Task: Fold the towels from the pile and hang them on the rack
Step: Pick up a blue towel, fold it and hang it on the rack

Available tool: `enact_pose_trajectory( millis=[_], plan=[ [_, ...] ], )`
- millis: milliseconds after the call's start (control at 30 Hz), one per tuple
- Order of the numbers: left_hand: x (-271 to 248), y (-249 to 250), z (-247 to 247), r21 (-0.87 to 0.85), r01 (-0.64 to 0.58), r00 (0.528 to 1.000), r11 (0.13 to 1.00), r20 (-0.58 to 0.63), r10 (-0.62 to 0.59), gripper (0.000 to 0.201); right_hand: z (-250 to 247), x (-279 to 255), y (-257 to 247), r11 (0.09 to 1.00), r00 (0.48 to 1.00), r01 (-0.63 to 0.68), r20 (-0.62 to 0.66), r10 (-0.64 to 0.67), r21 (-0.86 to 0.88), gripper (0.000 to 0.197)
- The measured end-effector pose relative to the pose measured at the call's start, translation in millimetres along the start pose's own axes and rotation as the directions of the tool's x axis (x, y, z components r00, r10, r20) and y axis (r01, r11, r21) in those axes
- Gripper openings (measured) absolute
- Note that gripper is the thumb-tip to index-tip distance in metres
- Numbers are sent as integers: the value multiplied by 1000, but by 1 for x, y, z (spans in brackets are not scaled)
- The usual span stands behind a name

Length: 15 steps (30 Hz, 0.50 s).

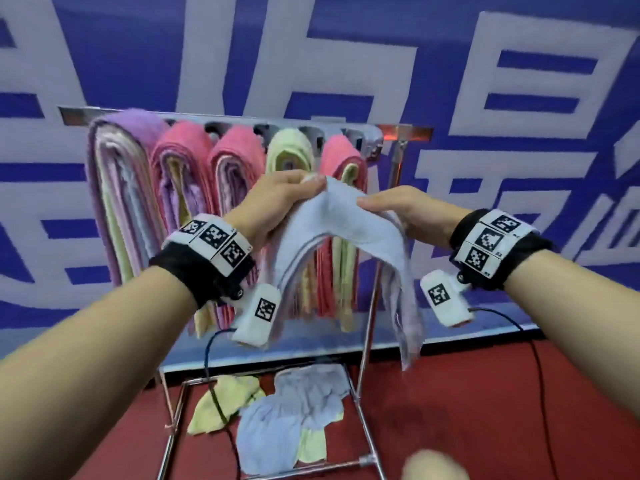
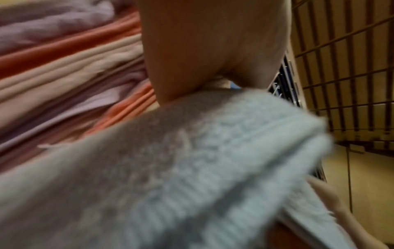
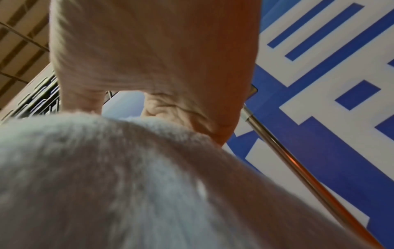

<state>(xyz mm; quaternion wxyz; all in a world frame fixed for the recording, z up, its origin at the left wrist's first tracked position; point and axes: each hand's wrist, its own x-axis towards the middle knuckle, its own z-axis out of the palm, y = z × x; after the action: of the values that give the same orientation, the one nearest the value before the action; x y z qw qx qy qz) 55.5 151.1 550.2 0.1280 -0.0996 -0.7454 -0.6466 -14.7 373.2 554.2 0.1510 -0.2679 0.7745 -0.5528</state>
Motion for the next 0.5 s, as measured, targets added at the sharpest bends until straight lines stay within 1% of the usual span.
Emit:
enact_pose_trajectory(
  millis=[33,67,133,167,233,300,367,500],
  plan=[
    [11,15,0,26,-39,998,999,-43,40,25,-7,5,-4,1000,998,31,-61,-31,0,45],
    [21,29,0,45,-73,994,996,-80,76,24,-12,10,-10,998,991,58,-123,-58,-2,47],
    [45,54,0,111,-97,975,989,-187,117,22,-25,24,-20,996,959,93,-270,-90,-2,43],
    [57,64,0,154,-95,961,983,-243,131,22,-32,32,-23,996,937,92,-339,-84,7,44],
    [80,76,-1,228,-74,942,971,-303,143,25,-44,48,-26,998,905,61,-424,-42,31,50],
    [99,79,2,299,-32,937,954,-323,133,26,-52,62,-21,1000,897,-8,-442,20,30,59],
    [112,75,6,431,9,928,902,-339,153,23,-56,76,-8,997,899,-65,-432,79,47,64],
    [132,60,12,699,84,908,710,-347,233,27,-51,94,9,988,892,-121,-425,151,97,67]
  ],
)
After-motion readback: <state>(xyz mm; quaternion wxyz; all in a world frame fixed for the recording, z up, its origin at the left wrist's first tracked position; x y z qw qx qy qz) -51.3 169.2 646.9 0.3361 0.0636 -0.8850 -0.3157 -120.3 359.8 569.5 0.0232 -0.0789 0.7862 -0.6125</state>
